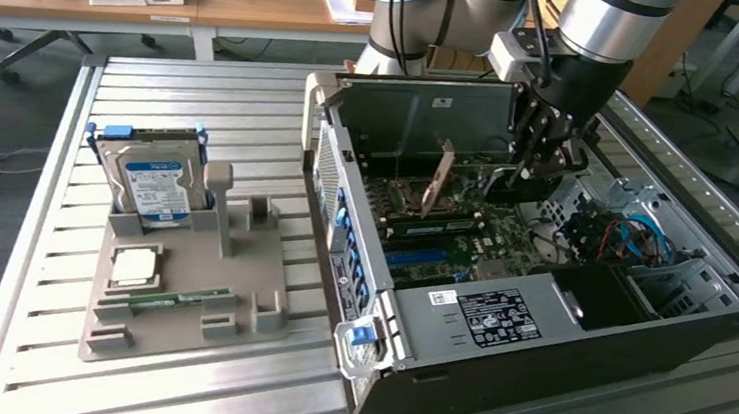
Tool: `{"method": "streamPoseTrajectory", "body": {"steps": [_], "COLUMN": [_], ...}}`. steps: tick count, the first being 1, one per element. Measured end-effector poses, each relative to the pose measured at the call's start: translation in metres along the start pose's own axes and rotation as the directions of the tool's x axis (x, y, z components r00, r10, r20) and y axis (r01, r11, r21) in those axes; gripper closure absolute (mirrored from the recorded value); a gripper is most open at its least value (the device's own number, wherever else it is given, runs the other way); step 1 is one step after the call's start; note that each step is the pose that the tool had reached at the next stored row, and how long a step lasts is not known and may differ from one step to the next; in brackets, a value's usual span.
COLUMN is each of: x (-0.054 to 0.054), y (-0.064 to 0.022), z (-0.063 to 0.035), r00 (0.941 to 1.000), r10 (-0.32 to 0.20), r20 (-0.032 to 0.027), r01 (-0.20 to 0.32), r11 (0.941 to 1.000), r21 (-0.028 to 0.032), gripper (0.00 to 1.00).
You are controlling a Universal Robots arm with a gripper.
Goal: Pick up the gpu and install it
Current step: 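Insert the gpu into the slot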
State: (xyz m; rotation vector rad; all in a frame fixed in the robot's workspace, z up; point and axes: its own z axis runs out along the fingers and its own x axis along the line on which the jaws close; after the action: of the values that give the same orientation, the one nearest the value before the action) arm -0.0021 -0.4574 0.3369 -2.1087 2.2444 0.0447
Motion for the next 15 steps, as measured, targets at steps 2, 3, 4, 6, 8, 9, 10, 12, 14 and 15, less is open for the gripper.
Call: {"method": "streamPoseTrajectory", "body": {"steps": [2, 3, 4, 6, 8, 9, 10, 12, 14, 15], "x": [0.0, 0.0, 0.0, 0.0, 0.0001, 0.0002, 0.0002, 0.0002, 0.0002, 0.0002], "y": [0.0, 0.0, 0.0, 0.0, 0.0, 0.0001, 0.0001, 0.0001, 0.0001, 0.0001], "z": [0.0, 0.0, 0.0001, 0.0012, 0.0024, 0.003, 0.0031, 0.0033, 0.0033, 0.0033], "r00": [1.0, 1.0, 1.0, 1.0, 1.0, 1.0, 1.0, 1.0, 1.0, 1.0], "r10": [0.0, 0.0, 0.0, 0.0, 0.0, 0.0, 0.0, 0.0, 0.0, 0.0], "r20": [0.0, 0.0, 0.0001, 0.0004, 0.0001, 0.0001, -0.0002, 0.0, 0.0, 0.0], "r01": [0.0, 0.0, 0.0, 0.0, 0.0, 0.0, 0.0, 0.0, 0.0, 0.0], "r11": [1.0, 1.0, 1.0, 1.0, 1.0, 1.0, 1.0, 1.0, 1.0, 1.0], "r21": [0.0, 0.0, 0.0, 0.0001, 0.0, 0.0, 0.0, 0.0, 0.0, 0.0], "gripper": [0.73, 0.73, 0.73, 0.73, 0.73, 0.73, 0.73, 0.73, 0.73, 0.73]}}
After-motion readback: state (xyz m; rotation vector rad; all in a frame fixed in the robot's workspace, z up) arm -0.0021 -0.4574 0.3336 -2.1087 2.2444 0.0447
